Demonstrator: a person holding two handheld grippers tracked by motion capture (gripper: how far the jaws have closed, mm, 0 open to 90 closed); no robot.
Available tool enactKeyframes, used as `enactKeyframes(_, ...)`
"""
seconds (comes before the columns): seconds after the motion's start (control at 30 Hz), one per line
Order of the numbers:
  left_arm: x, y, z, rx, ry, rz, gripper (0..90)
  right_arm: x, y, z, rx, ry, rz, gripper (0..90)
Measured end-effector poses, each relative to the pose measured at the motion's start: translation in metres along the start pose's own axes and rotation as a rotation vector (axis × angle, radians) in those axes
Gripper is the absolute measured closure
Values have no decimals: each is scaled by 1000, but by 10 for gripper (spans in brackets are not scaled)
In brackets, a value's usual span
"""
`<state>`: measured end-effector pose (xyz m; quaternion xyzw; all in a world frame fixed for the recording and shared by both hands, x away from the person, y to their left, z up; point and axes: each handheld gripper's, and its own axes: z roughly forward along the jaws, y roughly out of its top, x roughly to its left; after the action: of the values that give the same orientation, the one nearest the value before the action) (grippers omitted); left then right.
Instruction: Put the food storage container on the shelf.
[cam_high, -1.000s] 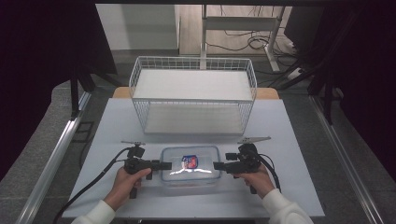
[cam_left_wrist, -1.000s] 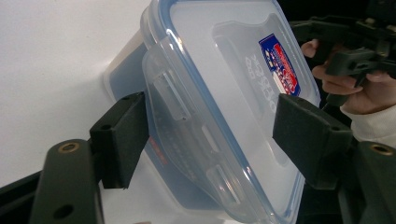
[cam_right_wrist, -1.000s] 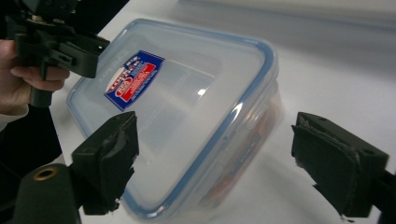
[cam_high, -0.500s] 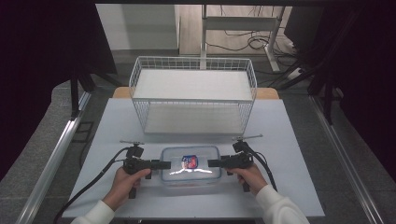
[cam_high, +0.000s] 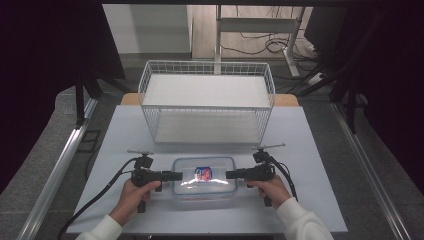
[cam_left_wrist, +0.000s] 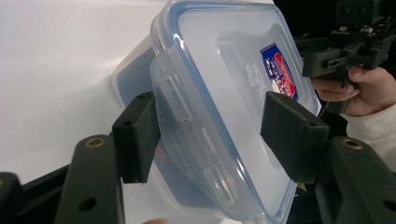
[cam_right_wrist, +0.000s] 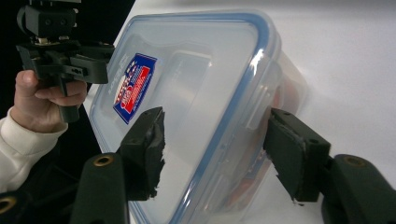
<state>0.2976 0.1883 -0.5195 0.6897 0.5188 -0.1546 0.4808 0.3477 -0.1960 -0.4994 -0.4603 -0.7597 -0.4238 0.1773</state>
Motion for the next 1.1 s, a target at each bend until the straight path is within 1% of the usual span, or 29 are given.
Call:
enactKeyframes(0.07,-2,-1,-2,-4,3,7,404,2,-1,-2,-5,-2,0,419)
enactKeyframes(0.17,-7,-4,-5,-17,10,21,424,7,-4,-5,-19,-16,-21,436)
enactKeyframes(0.33,-14,-8,-9,-29,20,38,451,15,-9,-9,-48,-36,-38,461)
enactKeyframes(0.47,-18,-9,-11,-30,21,42,465,19,-12,-12,-62,-41,-38,477)
enactKeyframes(0.67,-20,-9,-14,-31,25,47,481,22,-15,-14,-76,-42,-24,490)
enactKeyframes(0.77,-21,-8,-15,-34,28,53,485,24,-15,-15,-85,-44,-26,498)
enactKeyframes(0.87,-24,-7,-17,-37,34,63,489,27,-15,-16,-91,-53,-38,501)
enactKeyframes(1.1,-27,-5,-17,-32,40,77,492,29,-15,-18,-102,-61,-47,502)
